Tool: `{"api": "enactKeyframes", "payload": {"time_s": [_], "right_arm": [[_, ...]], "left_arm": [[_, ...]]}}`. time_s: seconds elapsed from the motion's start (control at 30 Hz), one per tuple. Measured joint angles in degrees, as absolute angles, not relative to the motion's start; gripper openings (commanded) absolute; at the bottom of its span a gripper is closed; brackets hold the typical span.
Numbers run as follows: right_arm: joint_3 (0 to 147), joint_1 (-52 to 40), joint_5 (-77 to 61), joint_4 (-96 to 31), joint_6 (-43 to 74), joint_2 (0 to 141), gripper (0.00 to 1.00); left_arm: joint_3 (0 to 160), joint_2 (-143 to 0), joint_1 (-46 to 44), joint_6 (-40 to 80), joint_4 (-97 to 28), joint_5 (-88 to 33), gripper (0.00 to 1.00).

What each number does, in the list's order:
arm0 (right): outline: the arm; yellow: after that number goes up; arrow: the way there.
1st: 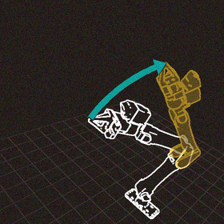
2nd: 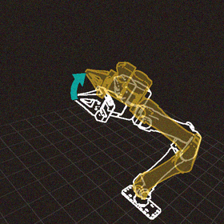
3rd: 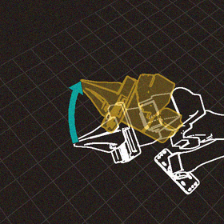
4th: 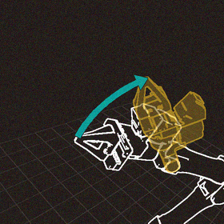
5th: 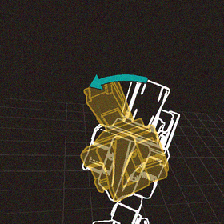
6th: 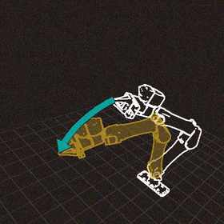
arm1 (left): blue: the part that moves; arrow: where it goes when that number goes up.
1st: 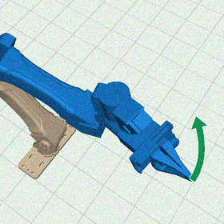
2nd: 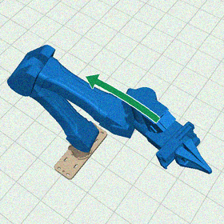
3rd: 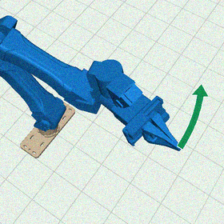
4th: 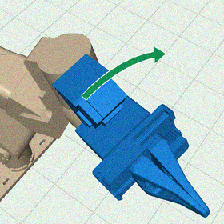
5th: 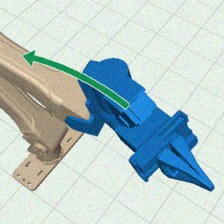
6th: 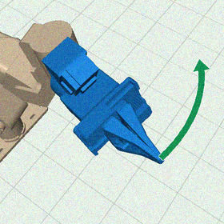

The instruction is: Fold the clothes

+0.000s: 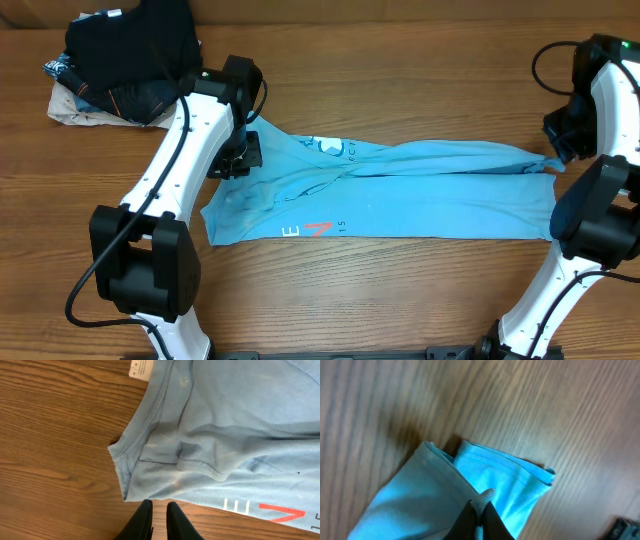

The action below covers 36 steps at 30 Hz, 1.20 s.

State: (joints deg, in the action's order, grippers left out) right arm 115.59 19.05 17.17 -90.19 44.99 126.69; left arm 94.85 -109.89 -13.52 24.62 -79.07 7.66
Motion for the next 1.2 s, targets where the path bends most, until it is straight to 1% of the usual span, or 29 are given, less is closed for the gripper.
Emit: {"api": "enactKeyframes", "payload": {"time_s": [0.07, 0.1, 0.13, 0.17, 0.23, 0.37, 0.47, 0.53, 0.63, 0.67, 0.7, 0.77, 0.8, 0.83, 0.93, 1.03, 1.1, 1.2], "right_arm": [[115.6, 19.0, 17.2, -91.1, 45.0, 126.7, 0.04], [115.6, 19.0, 17.2, -91.5, 45.0, 126.7, 0.07], [115.6, 19.0, 17.2, -91.8, 45.0, 126.7, 0.14], [115.6, 19.0, 17.2, -92.2, 45.3, 126.7, 0.18], [115.6, 19.0, 17.3, -93.3, 45.2, 126.7, 0.19], [115.6, 19.1, 17.6, -94.1, 45.3, 126.7, 0.29], [115.6, 19.1, 18.4, -94.2, 45.3, 126.7, 0.31], [115.6, 19.1, 18.5, -94.2, 45.4, 126.7, 0.39], [115.6, 19.1, 17.6, -94.1, 44.6, 126.7, 0.42], [115.6, 19.1, 16.5, -93.9, 43.8, 126.7, 0.47], [115.6, 19.1, 15.0, -93.5, 42.8, 126.7, 0.52], [115.6, 19.1, 11.7, -92.3, 39.7, 126.7, 0.67], [115.6, 19.0, 9.0, -91.5, 37.7, 126.7, 0.75], [115.6, 19.0, 6.6, -90.7, 35.5, 126.7, 0.80], [115.6, 18.2, 0.8, -90.5, 29.8, 126.7, 0.81], [115.6, 16.6, -3.1, -90.4, 26.8, 126.7, 0.81], [115.6, 15.2, -5.2, -90.4, 25.8, 126.7, 0.81], [115.6, 12.6, -8.3, -90.5, 25.2, 126.7, 0.78]], "left_arm": [[94.8, -109.9, -13.5, 24.2, -79.0, 7.5, 0.15], [94.8, -109.9, -13.5, 24.0, -79.0, 7.3, 0.16], [94.8, -109.9, -13.5, 23.9, -79.0, 7.3, 0.16], [94.8, -109.9, -13.5, 23.8, -78.9, 7.1, 0.16], [94.8, -109.9, -13.5, 23.8, -78.8, 7.1, 0.16], [94.8, -109.9, -13.5, 23.7, -78.6, 7.1, 0.17], [94.8, -109.9, -13.5, 23.5, -78.6, 7.0, 0.16], [94.8, -109.9, -13.5, 23.1, -78.6, 6.8, 0.16], [94.8, -109.9, -13.5, 21.0, -78.0, 5.2, 0.17], [94.8, -109.9, -13.5, 20.1, -77.5, 4.1, 0.21], [94.8, -109.9, -13.5, 18.6, -76.9, 2.5, 0.31], [94.8, -109.9, -13.5, 16.0, -75.4, -1.3, 0.52], [94.8, -109.9, -13.5, 15.0, -74.7, -3.4, 0.59], [94.8, -109.9, -13.5, 14.0, -74.5, -5.3, 0.63], [94.8, -109.9, -14.1, 12.7, -74.1, -9.0, 0.66], [94.8, -109.9, -15.8, 12.2, -73.9, -10.6, 0.68], [94.8, -109.9, -17.2, 12.6, -73.5, -10.7, 0.69], [94.8, -109.9, -19.4, 16.5, -72.9, -8.3, 0.71]]}}
